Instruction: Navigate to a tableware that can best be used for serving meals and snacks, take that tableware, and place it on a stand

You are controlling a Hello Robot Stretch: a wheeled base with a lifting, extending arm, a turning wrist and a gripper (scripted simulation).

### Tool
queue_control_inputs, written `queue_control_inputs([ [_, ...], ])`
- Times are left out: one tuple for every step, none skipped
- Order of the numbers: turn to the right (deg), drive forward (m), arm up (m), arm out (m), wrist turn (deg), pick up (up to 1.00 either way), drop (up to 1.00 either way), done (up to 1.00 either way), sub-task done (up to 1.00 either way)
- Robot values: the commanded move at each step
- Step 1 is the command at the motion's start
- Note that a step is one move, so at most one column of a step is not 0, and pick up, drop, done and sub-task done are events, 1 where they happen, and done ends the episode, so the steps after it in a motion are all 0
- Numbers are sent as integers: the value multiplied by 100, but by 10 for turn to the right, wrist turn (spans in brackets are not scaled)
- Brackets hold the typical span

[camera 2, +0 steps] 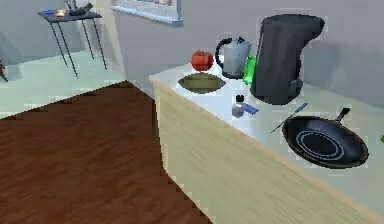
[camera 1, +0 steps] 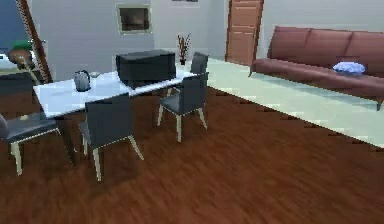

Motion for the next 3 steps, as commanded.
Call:
queue_control_inputs([
  [450,0,0,0,0,0,0,0,0],
  [270,0,0,0,0,0,0,0,0],
  [30,0,0,0,0,0,0,0,0],
])
